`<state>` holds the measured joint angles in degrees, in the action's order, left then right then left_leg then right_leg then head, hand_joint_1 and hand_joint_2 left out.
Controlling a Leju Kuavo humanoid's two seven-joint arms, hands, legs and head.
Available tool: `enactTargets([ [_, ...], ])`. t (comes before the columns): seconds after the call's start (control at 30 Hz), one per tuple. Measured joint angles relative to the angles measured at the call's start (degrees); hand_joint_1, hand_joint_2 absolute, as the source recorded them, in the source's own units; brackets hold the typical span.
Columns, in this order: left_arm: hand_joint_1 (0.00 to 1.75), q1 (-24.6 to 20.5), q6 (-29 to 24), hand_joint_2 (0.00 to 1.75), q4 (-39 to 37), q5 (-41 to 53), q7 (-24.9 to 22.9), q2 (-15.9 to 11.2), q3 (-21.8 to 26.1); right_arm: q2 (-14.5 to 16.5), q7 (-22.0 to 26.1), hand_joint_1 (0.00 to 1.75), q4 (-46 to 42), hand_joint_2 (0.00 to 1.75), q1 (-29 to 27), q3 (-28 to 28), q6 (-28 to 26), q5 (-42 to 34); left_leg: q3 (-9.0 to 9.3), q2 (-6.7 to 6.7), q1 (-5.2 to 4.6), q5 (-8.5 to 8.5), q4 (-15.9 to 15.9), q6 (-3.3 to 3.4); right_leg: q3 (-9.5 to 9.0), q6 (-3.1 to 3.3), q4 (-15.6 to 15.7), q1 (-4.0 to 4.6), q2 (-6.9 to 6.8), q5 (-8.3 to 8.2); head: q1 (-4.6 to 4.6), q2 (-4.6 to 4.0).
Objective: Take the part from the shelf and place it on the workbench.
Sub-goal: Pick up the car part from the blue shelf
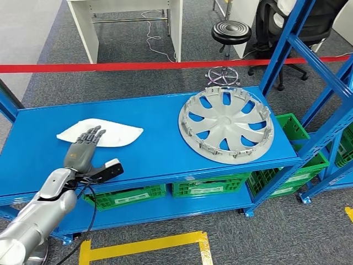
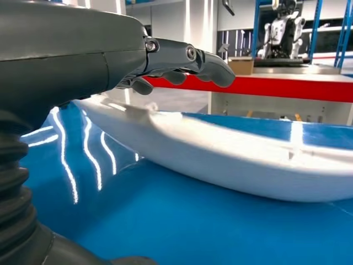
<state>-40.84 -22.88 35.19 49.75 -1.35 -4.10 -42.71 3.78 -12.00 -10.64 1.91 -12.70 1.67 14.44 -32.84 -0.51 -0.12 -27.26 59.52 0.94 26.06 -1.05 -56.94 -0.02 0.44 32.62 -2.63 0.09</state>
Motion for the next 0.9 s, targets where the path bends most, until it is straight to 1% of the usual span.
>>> enactTargets([
  [0.07,0.0,0.0,-2.3,1.75,-0.3,1.3,-0.6,0.2,0.2,0.0,0.0,0.0,0.0,0.0,0.0,0.0,0.0,0.0,0.0,0.0,0.0,0.0,0.0,0.0,0.0,0.0,0.0,0.0,0.01,0.0,0.01,0.0],
  [0.2,0.0,0.3,-9.4,1.75,-0.6,4.3,-1.1,0.6,0.6,0.0,0.0,0.0,0.0,0.0,0.0,0.0,0.0,0.0,-0.01,0.0,0.0,0.0,0.0,0.0,0.0,0.0,0.0,0.0,0.0,0.0,0.0,0.0],
  [0.27,0.0,0.5,-11.3,1.75,-0.7,5.4,-0.9,0.7,0.9,0.0,0.0,0.0,0.0,0.0,0.0,0.0,0.0,0.1,-0.01,0.0,0.0,0.0,0.0,0.0,0.01,0.0,0.0,0.0,0.01,0.0,0.0,0.0],
  [0.53,0.0,0.8,-13.5,1.75,-1.1,8.7,-0.8,0.8,2.1,0.0,-0.1,0.0,0.0,0.0,0.0,-0.7,0.0,1.1,-0.02,0.0,0.0,0.0,0.0,0.0,0.01,0.0,0.0,0.0,0.01,0.0,0.01,0.0],
  [0.73,0.0,0.8,-13.8,1.75,-1.5,9.2,-0.5,1.1,2.9,0.0,-0.1,0.0,0.0,0.0,0.2,-1.2,0.0,1.4,-0.02,0.0,0.0,0.0,0.0,0.0,0.01,0.0,0.0,0.0,0.01,0.0,0.0,0.0],
  [0.9,0.0,0.7,-14.5,1.75,-2.0,11.5,-0.7,1.8,3.2,0.0,-0.1,0.0,0.0,0.0,0.3,-1.5,0.1,1.6,-0.02,0.0,0.0,0.0,0.0,0.0,0.01,0.0,0.0,0.0,0.0,0.0,0.01,0.0],
])
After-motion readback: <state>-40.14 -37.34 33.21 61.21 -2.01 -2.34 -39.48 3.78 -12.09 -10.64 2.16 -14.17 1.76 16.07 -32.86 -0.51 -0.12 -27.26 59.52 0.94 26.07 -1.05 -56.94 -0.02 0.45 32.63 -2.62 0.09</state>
